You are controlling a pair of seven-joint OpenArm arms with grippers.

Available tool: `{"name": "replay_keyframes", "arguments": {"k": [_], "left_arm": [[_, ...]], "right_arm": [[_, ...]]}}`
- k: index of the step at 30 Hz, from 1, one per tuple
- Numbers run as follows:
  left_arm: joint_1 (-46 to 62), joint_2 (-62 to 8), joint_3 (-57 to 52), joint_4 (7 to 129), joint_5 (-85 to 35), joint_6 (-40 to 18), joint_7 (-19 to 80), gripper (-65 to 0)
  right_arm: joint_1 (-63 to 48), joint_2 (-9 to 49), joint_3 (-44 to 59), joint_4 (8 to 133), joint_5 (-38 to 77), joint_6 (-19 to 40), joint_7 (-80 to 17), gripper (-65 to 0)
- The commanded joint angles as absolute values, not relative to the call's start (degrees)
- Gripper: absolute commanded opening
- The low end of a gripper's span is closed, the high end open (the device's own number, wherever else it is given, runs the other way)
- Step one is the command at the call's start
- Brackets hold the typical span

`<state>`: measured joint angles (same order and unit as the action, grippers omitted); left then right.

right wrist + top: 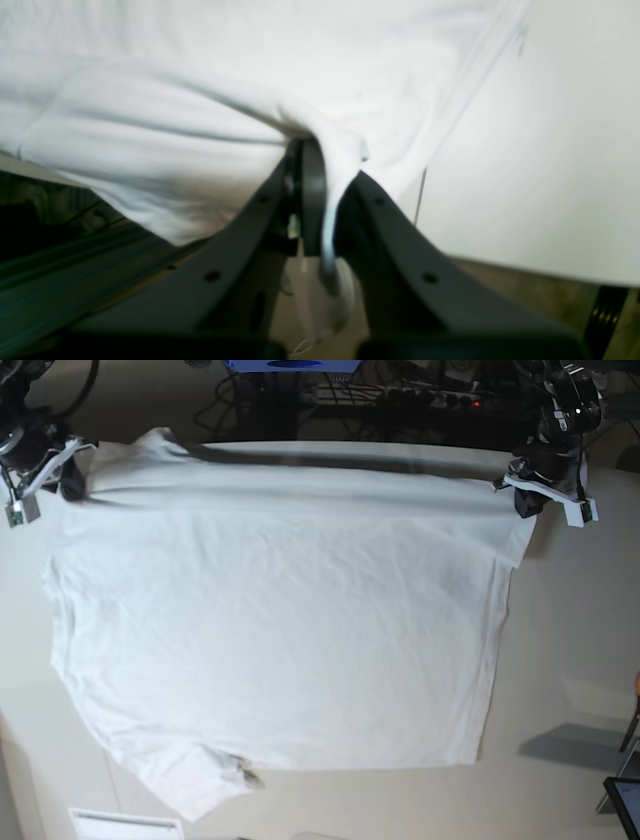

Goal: Fold the T-shirt properly
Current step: 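Lift the shirt edge with both grippers and pull it across the shirt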

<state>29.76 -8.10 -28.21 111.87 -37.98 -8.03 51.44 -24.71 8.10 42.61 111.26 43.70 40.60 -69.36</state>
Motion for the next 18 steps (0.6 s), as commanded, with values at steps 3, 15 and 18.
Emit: {"name": "replay_keyframes", "arguments": {"k": [3, 15, 18], "left_arm": [[29.7, -8.1, -29.3, 112.9, -37.2, -7.6, 48.7, -65.0], [25.7, -4.2, -30.0, 112.7, -37.1, -7.4, 45.8, -65.0], [23.8, -3.2, -30.1, 112.6, -37.0, -7.3, 45.8, -65.0]], "right_arm": [[-21.4, 10.1, 43.2, 112.3, 42.9, 40.0, -70.3, -64.7], [-13.3, 13.0, 36.9, 109.0, 42.9, 40.0, -72.7, -64.7], [-11.0, 13.1, 35.1, 107.1, 42.2, 40.0, -72.7, -64.7]]}}
